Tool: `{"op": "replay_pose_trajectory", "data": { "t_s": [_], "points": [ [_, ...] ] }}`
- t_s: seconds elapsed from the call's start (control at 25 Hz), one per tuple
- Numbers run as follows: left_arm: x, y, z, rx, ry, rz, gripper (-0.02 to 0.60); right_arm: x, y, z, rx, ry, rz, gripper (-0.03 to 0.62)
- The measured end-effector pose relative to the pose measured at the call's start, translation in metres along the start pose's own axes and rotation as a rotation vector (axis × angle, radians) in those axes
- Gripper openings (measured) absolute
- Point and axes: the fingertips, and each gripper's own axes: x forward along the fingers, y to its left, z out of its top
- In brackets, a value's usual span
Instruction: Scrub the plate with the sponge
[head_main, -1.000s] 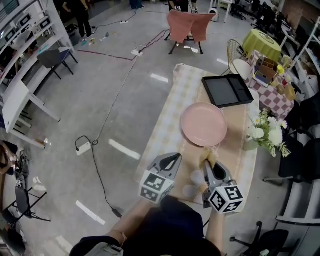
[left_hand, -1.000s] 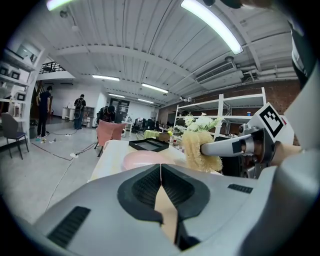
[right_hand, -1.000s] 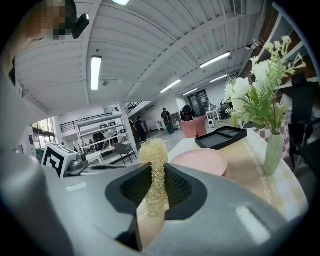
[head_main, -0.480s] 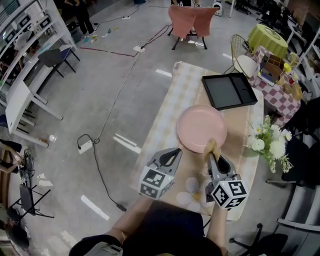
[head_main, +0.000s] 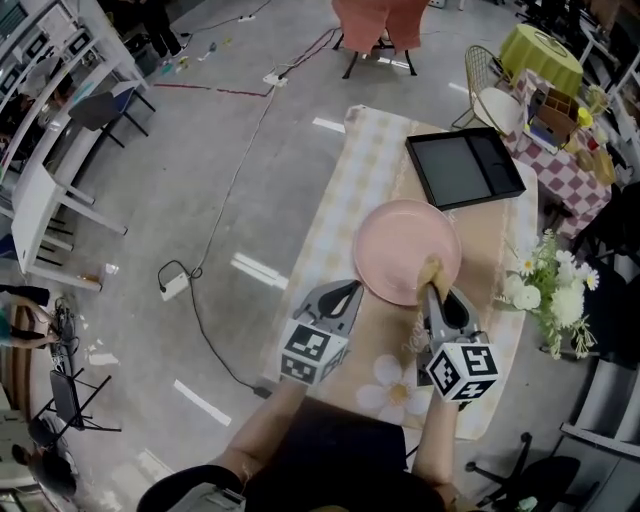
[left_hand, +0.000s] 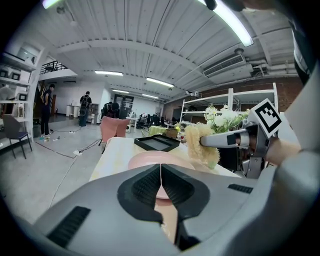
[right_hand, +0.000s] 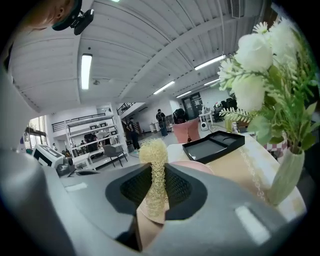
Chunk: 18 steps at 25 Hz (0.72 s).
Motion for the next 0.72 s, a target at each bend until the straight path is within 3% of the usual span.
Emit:
{"op": "replay_pose_trajectory", "data": {
  "t_s": [0.4, 0.72],
  "points": [
    [0.033, 0.035, -0.015, -0.021, 0.042, -0.023, 0.014, 0.050, -0.023, 0.003, -0.033, 0.044, -0.101, 0.069],
    [0.050, 0.059, -0.025, -0.099, 0.041, -0.014, 0.012, 0.090, -0.041, -0.007, -0.073, 0.109, -0.151, 0.069]
  ]
}}
